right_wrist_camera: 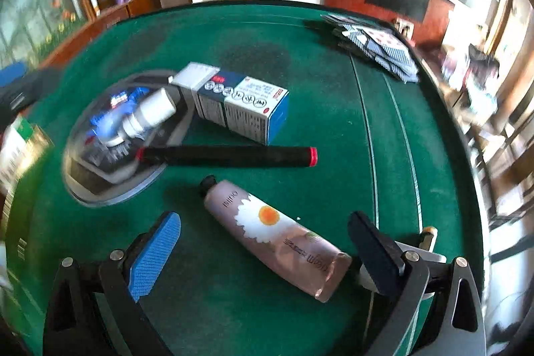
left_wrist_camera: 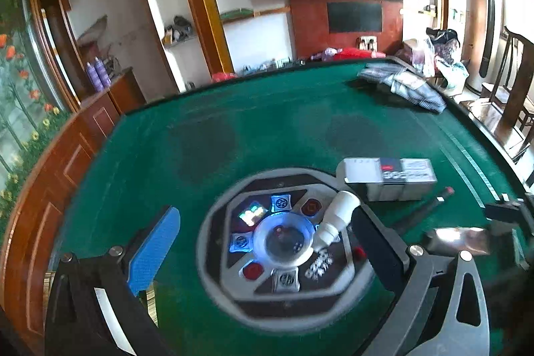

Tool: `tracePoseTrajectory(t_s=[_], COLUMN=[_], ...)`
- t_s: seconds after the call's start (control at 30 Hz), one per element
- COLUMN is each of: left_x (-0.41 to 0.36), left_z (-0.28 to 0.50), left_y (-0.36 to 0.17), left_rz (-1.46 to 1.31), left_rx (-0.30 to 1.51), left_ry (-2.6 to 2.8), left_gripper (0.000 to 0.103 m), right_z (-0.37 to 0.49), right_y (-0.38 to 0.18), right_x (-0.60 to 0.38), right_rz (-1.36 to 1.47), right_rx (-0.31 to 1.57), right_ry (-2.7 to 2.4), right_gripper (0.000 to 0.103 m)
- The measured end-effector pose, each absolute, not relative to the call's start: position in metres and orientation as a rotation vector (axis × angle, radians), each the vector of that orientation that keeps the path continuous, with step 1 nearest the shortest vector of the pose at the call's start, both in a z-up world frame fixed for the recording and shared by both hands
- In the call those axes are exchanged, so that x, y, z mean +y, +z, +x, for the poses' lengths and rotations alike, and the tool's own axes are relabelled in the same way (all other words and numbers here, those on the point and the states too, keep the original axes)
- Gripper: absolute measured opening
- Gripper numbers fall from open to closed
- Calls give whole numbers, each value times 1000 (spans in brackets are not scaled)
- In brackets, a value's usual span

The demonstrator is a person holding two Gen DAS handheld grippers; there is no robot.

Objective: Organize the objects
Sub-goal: 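Grasp the white dropper bottle with left while right grasps the daisy cream tube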

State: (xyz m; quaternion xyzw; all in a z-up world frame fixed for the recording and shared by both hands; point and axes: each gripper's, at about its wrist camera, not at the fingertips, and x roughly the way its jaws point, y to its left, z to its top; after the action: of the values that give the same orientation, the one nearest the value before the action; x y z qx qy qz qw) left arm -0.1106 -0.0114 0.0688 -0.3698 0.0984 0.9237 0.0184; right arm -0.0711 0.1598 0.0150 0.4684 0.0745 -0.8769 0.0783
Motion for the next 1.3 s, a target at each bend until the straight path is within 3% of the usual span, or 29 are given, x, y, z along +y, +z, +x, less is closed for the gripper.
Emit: tracePoseTrajectory(t_s=[0.07, 0.13, 0.2, 0.53, 0.6, 0.67, 1.1, 1.3], left_x=[-8, -4, 3, 27, 33, 35, 16, 13], left_z=[-126, -135, -143, -157, -158, -157, -118, -89], left_y=[52, 41, 32, 12, 5, 6, 39, 56], left_rz=[-1187, -1195, -1185, -1181, -1228, -1250, -1308, -1279], left_rx=[317, 341, 376, 390, 446, 457, 382, 343], left_ry=[2859, 2854, 2838, 2703, 2689, 2697, 2808, 2827], left_gripper=[102, 101, 101, 98, 69, 27, 25, 25], right_z=[-68, -66, -65, -69, -69, -68, -66, -62], right_y=[13, 8, 8, 5, 5, 5, 6, 8], right_x=[159, 154, 154, 159, 160, 160, 160, 156], right_rz=[1403, 1424, 1422, 1438, 1438, 1438, 1428, 1416], right_rx=[228, 267, 247, 180, 179, 180, 173, 171], right_ry=[-2619, -2615, -2599, -2571, -2571, -2572, -2587, -2591], right_gripper=[95, 80, 73, 71, 71, 71, 71, 52])
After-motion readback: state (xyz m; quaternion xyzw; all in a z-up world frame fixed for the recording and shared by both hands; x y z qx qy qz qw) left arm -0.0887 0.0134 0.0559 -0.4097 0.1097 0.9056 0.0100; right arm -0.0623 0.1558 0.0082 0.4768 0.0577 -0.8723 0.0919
